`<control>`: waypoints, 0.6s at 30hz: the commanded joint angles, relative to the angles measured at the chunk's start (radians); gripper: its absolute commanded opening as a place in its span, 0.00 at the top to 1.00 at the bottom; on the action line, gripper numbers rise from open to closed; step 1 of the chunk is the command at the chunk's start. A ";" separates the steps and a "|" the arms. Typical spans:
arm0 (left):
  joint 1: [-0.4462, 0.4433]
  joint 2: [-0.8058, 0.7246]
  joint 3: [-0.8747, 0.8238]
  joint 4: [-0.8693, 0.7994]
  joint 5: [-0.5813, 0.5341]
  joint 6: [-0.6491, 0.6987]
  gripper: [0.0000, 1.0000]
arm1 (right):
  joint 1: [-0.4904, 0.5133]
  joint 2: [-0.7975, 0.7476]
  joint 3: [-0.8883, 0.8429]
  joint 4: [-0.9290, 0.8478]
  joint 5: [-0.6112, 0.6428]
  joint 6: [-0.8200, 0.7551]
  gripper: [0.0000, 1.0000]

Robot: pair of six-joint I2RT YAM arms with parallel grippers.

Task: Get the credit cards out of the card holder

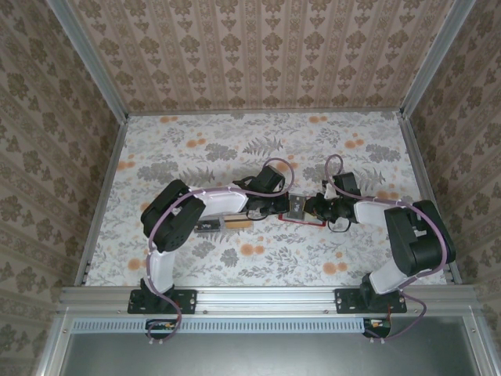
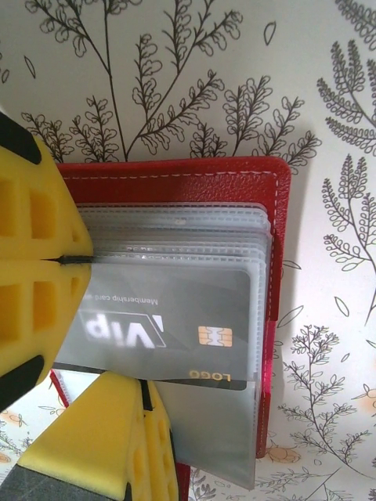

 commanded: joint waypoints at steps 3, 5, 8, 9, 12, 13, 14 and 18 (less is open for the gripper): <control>-0.010 0.043 0.001 -0.057 -0.007 -0.016 1.00 | 0.006 0.033 0.007 0.042 -0.032 -0.003 0.83; -0.010 0.044 0.003 -0.058 -0.006 -0.014 1.00 | 0.005 0.036 0.002 0.070 -0.057 0.007 0.84; -0.011 0.046 0.005 -0.060 -0.001 -0.014 1.00 | 0.005 0.028 -0.004 0.094 -0.081 0.015 0.84; -0.010 0.048 0.006 -0.060 0.001 -0.014 1.00 | 0.006 0.024 -0.006 0.101 -0.089 0.018 0.85; -0.012 0.048 0.008 -0.059 0.002 -0.013 1.00 | 0.006 0.020 -0.013 0.117 -0.105 0.029 0.87; -0.012 0.048 0.008 -0.060 0.002 -0.014 1.00 | 0.006 0.020 -0.017 0.127 -0.111 0.034 0.87; -0.011 0.048 0.009 -0.060 0.002 -0.013 1.00 | 0.005 0.020 -0.019 0.136 -0.118 0.039 0.87; -0.012 0.045 0.009 -0.060 0.002 -0.014 1.00 | 0.005 0.026 -0.024 0.148 -0.129 0.047 0.87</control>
